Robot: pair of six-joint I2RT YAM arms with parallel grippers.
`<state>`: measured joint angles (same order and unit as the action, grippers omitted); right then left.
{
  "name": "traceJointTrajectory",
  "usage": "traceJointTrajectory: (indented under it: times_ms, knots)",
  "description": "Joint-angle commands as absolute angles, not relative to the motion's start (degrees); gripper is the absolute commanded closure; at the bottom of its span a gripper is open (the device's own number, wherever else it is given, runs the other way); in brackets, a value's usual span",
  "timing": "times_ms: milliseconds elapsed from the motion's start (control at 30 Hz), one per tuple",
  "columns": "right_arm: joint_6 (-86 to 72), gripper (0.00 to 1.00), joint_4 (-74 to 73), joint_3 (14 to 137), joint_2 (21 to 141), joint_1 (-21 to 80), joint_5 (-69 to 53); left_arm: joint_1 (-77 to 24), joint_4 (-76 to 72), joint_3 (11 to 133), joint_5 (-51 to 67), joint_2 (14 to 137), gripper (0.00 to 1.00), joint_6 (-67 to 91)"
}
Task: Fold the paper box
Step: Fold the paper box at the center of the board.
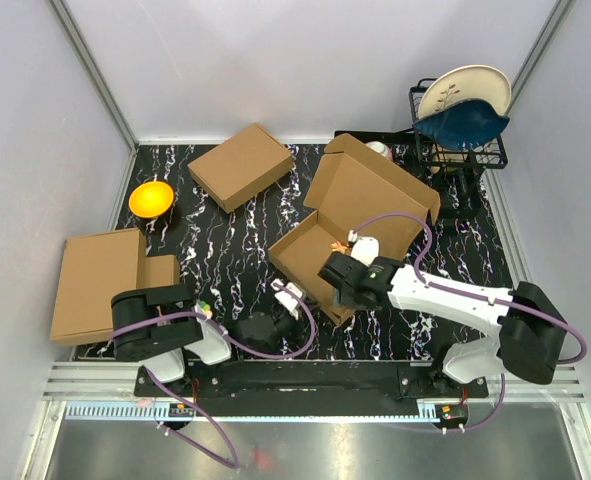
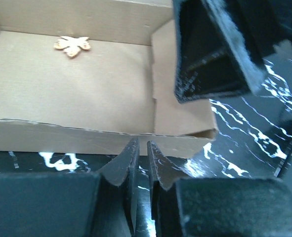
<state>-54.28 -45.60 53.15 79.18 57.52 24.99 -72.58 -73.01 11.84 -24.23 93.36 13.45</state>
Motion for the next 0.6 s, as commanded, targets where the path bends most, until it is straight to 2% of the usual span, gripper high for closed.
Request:
traceJointTrajectory:
  times_ms: [0, 33, 167, 367, 467, 500, 567]
  knots:
    - [-55.89, 0.39, -47.73, 51.52, 76.64, 56.25, 27.42, -74.61, -95.45, 13.27, -16.01, 93.08, 0.87, 14.24]
    - [-56.16, 0.45, -47.55, 50.72, 76.29, 56.16, 27.33, -74.97, -95.45, 13.53, -14.34, 93.25, 0.87, 14.24]
    - [-57.21, 0.56, -45.09, 47.12, 75.94, 55.37, 25.84, -75.85, -95.45, 15.29, -11.25, 95.27, 0.88, 14.59]
    - [-57.22, 0.56, -42.89, 45.79, 77.17, 55.11, 25.05, -75.85, -95.45, 18.1, -9.49, 98.17, 0.87, 14.33]
    - [-56.6, 0.6, -42.01, 45.88, 77.52, 55.02, 24.79, -75.85, -95.45, 18.98, -8.88, 98.96, 0.87, 14.59]
    - [-56.43, 0.69, -42.01, 45.88, 77.61, 55.02, 24.87, -75.85, -95.45, 19.25, -8.18, 99.31, 0.87, 14.68]
    - [-56.16, 0.8, -41.92, 45.88, 78.13, 55.02, 24.61, -75.85, -95.45, 19.68, -7.21, 99.49, 0.87, 15.03]
